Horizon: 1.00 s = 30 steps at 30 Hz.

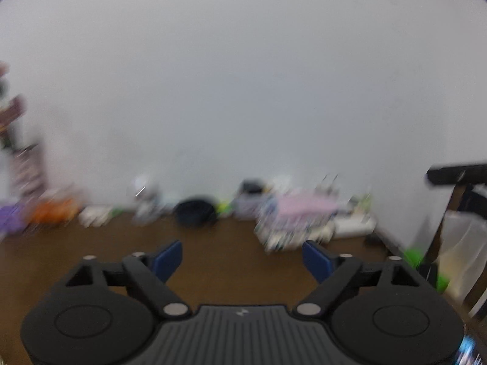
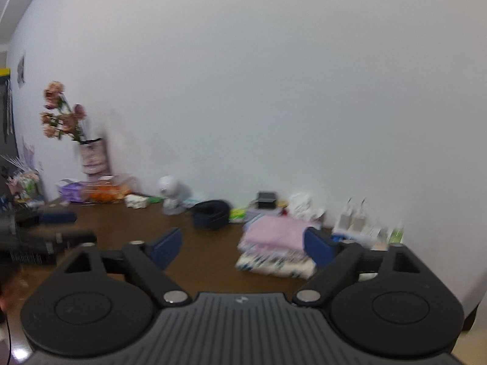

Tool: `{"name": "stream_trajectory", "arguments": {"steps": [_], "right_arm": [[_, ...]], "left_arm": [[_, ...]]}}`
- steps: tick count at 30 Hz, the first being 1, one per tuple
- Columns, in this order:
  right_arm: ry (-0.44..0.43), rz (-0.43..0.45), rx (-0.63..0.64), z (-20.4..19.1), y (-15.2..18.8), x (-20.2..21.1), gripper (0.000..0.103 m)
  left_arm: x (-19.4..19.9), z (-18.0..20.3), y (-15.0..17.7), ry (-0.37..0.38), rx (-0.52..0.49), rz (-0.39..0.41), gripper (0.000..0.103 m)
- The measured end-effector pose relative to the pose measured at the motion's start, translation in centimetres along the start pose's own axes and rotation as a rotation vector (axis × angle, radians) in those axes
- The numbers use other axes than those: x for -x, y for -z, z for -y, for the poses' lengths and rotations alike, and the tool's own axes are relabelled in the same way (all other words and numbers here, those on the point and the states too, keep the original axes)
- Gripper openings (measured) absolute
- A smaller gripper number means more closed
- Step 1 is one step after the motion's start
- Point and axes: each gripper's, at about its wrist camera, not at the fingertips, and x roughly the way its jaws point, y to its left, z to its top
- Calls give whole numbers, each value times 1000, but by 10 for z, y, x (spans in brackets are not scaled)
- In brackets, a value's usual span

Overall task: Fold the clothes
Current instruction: 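Place the bundle on top of the clothes stack and open both grippers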

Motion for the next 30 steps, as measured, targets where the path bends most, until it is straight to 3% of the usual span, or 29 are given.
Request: {"name": "stream_trajectory", "arguments": {"steps": [5, 8, 10, 12, 18, 23, 27, 30], "right_arm": [[12, -35, -50, -64, 87, 9, 103], [92, -103, -91, -98, 139, -22, 103], [186, -146, -70, -115, 162, -44, 103], [212, -156, -23, -126, 179, -57, 103], [222, -227, -37, -128, 196, -91, 103], [225, -246, -76, -120, 205, -88, 103], [228, -256, -114, -115, 210, -86, 103], [219, -274, -141, -110, 212, -87, 103]], "left_arm": [[10, -10, 91, -111, -14, -71, 98], [-10, -18, 116, -146, 47, -89, 98], [-19, -26, 124, -175, 93, -98, 100], [-26, -35, 131, -202, 124, -121, 101], [-41, -45, 149, -188, 138, -172, 102], [-55, -40, 160, -164, 100, -199, 102], [-61, -41, 162, -139, 139, -232, 102], [-65, -40, 162, -157, 117, -255, 102]]}}
